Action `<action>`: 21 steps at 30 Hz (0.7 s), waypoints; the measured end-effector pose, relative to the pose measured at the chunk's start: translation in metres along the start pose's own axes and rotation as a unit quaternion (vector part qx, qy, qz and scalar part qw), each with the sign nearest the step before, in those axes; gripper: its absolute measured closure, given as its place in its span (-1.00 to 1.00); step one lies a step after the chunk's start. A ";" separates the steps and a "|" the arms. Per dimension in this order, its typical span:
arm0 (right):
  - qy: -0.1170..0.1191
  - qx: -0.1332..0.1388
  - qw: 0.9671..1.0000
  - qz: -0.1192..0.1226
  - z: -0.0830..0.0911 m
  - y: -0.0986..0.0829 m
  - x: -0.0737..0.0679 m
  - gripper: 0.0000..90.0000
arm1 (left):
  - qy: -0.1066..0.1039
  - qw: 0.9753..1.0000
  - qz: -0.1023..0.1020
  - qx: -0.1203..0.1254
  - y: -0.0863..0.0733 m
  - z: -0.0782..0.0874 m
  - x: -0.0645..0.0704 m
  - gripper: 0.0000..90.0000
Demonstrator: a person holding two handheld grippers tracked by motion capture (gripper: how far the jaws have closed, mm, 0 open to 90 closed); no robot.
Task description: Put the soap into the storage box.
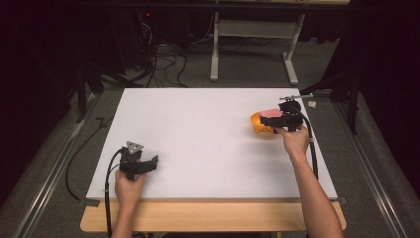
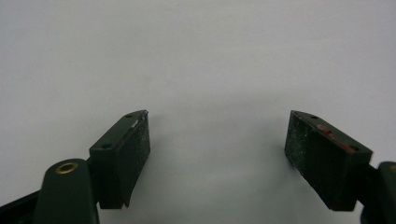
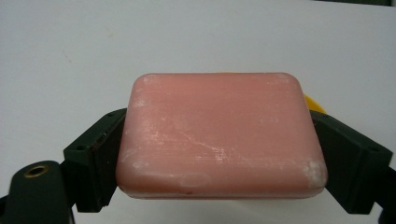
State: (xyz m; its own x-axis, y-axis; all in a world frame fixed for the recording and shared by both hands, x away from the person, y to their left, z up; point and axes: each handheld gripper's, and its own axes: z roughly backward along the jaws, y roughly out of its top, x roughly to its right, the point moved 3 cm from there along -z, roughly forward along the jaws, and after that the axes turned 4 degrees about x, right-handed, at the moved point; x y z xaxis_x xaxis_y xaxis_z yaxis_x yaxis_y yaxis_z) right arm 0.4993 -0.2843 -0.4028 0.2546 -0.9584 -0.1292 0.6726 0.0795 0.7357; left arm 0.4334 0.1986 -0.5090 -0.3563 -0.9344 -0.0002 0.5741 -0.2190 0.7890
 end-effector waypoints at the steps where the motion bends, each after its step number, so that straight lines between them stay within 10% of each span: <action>1: -0.003 -0.001 1.000 -0.001 -0.002 0.001 0.000 -0.69 | 0.000 1.000 -0.001 0.000 0.000 0.000 0.000 -0.50; 21: -0.038 -0.038 0.998 -0.026 -0.036 0.007 0.006 -0.69 | 0.002 1.000 -0.001 0.001 0.000 0.000 0.000 -0.50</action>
State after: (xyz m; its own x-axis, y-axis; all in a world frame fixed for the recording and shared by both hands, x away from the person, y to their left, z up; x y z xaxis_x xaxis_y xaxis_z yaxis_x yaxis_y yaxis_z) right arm 0.5303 -0.2799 -0.4221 0.1656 -0.9797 -0.1128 0.7352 0.0464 0.6763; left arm 0.4332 0.1983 -0.5090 -0.3554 -0.9347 -0.0043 0.5711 -0.2208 0.7906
